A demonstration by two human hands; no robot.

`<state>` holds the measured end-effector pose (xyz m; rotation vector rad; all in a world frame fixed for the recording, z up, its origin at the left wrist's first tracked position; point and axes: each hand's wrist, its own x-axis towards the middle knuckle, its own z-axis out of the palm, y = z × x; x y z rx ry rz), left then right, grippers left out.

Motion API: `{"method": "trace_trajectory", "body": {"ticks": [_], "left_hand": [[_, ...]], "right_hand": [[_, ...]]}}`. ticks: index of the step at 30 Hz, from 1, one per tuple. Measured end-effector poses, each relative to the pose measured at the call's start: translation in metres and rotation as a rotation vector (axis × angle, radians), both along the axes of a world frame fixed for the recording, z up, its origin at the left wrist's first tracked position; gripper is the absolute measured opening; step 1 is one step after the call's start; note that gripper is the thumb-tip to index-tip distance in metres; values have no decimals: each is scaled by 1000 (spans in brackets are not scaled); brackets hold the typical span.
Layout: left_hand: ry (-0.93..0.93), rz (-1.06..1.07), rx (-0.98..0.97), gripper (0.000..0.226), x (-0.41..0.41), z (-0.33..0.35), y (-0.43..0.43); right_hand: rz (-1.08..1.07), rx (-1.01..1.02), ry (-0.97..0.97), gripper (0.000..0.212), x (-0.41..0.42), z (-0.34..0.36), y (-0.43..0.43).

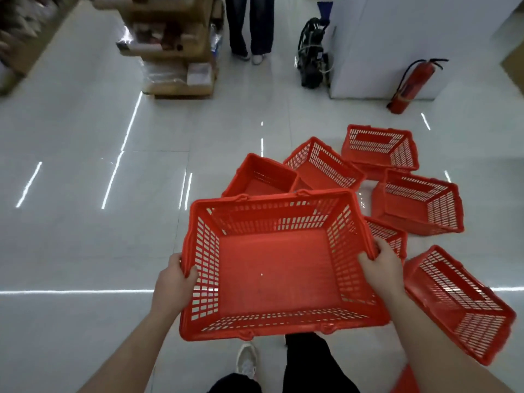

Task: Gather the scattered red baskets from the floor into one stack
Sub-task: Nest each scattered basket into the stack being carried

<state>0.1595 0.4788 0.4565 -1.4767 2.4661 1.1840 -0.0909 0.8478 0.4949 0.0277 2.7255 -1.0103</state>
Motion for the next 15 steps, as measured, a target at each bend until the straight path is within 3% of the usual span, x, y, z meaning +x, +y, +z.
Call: {"method": "trace_trajectory", "body": {"ticks": [6,15], "left_hand": [[-1,105,2,44,-57,-21,-18],[-32,353,104,38,-154,-72,-20]], "right_hand": [[155,18,60,33,-116,-27,-56],[430,33,3,50,-307,-95,-159]]}}
